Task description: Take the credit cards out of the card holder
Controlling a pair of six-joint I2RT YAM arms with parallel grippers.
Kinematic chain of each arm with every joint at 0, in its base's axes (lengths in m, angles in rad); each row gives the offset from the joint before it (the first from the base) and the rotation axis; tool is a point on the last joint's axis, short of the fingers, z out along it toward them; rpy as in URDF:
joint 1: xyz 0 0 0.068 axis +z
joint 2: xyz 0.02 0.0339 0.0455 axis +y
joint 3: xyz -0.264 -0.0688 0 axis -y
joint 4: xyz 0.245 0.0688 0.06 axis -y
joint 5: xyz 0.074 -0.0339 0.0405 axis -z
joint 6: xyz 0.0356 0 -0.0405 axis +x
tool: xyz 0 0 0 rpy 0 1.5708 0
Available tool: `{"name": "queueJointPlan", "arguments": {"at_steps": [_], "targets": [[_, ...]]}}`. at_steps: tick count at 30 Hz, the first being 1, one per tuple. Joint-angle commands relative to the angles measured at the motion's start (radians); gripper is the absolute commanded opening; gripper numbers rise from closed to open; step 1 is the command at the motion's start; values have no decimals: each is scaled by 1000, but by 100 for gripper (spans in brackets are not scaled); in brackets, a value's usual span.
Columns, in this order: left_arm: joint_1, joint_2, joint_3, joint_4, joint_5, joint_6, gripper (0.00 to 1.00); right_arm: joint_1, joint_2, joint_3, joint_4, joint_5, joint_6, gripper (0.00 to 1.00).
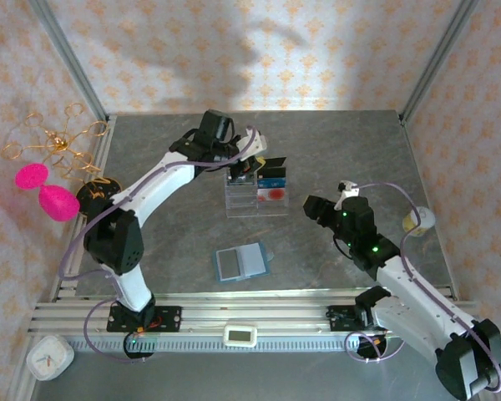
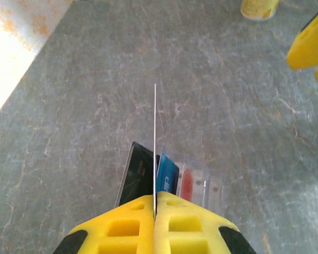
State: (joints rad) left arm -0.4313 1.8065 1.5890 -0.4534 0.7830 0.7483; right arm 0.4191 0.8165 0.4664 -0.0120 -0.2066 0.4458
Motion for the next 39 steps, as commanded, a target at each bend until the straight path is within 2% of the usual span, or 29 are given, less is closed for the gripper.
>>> {"name": "queueJointPlan", "arguments": {"at_steps": [1,5,22,39], "targets": [[1,68,93,-108,63,101,0,-33,18,15,1,-39,-24,62],[1,96,103,-61,55,94,0,-53,43,21,12,-57,-26,62],[-1,191,137,-44,49,91,0,-70,61,25,15,-71,-35,62],[-8,258,223,-133,44,113,0,-73,49,20,17,-86,-40,62]]}}
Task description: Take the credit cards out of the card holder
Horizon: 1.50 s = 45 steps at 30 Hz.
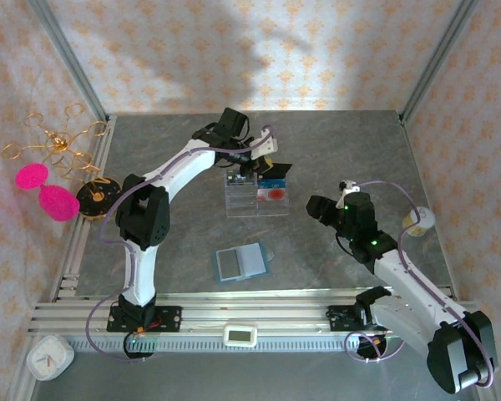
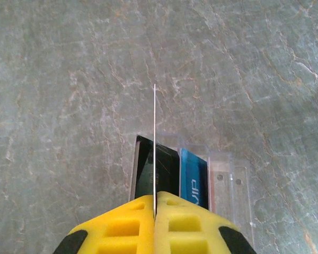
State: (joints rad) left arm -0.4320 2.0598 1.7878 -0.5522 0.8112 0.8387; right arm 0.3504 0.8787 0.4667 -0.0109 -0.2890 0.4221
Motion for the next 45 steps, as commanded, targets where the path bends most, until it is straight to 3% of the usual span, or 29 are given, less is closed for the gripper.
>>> {"name": "queueJointPlan", "arguments": {"at_steps": [1,15,20,29,34,38,45], "targets": [[-7,2,21,-30,13,19,0,-5,-15,20,15,-3,-17,62],[-7,18,15,-18,-32,-17,0,-6,-21,20,16,-12,-15,62],[-8,13,11,1,-55,-50,18,-5,-21,20,22,-19,-16,62],[-8,-37,-52,113,-103,-141,26,-5,-26,20,22,-34,-14,62],[-9,-144,-129,302,-94,-290,27,-6,-21,20,41,-101,-28,62],[-14,-318,-285,561,-35,-497,32,14,11,15,76,-172,-30,57],[-74,-641,-749,1121,-121,-965,43,288,96,18,85,3,-19,56]]}}
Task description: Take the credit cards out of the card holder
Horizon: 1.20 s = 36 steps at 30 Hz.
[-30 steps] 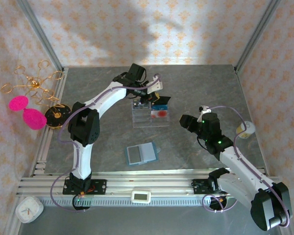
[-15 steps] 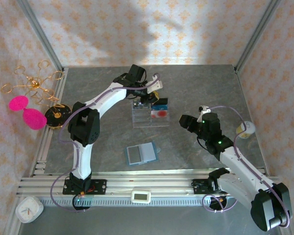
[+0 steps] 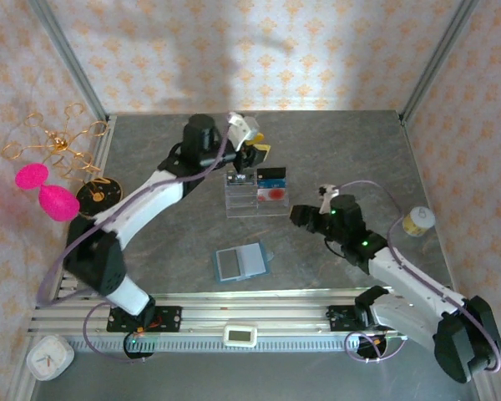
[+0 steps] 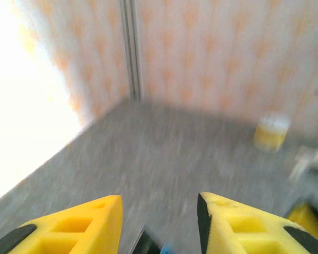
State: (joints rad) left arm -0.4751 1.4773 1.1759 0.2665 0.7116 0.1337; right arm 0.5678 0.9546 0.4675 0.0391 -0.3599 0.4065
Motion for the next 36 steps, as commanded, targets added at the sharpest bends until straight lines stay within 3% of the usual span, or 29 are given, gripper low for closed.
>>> {"name": "queueJointPlan", "arguments": {"at_steps": [1,5,9,17,26,36], "targets": [[-51,-94,-194,338,-54,-298,44,113,39,18,39,94,-1,56],[-140,-235,-388,304,-207,-379,43,329,136,49,22,235,-11,56],[-164,-406,-581,299,-343,-537,42,512,244,116,-14,376,-56,55],[-186,-721,-831,170,-545,-776,41,704,492,236,15,494,-136,52],[-188,-867,-881,-6,-661,-816,39,762,699,375,10,538,-181,51],[-187,-902,-886,-62,-678,-806,40,762,843,448,-83,587,-173,47]]}}
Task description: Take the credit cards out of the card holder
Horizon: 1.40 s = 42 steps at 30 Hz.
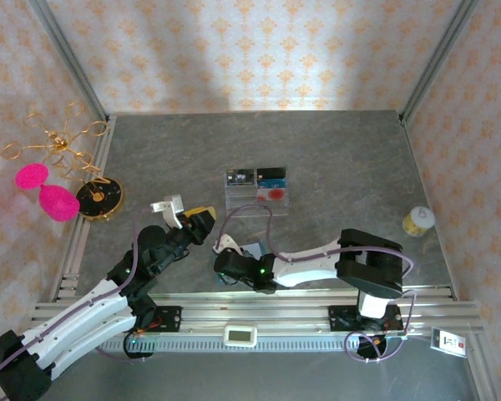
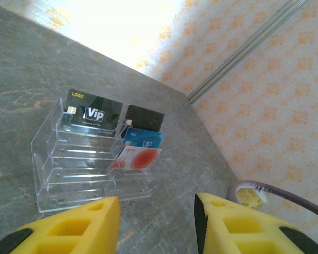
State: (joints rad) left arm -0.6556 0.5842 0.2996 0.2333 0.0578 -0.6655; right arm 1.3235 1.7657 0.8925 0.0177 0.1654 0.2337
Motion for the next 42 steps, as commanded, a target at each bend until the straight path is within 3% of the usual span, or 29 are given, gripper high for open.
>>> {"name": "queueJointPlan", "arguments": {"at_steps": [1,10,14,20,35,42], "targets": [[-7,-9,-10,-30,-23,-5,40,6,41,28,-69,66,4,46],[-6,-5,-27,-55,-2,-10,39,4,16,-28,3,75,58,11],[-6,26,-73,-17,31,-44,29,-20,-67,-119,156,19,90,1],[-21,118,-128,39,63,-96,1,-81,-176,-253,373,-116,188,0],[-164,300,-129,41,26,-115,0,-112,-232,-311,432,-149,256,0],[-188,320,-129,13,17,-138,0,-112,-243,-321,433,-129,270,0]]}}
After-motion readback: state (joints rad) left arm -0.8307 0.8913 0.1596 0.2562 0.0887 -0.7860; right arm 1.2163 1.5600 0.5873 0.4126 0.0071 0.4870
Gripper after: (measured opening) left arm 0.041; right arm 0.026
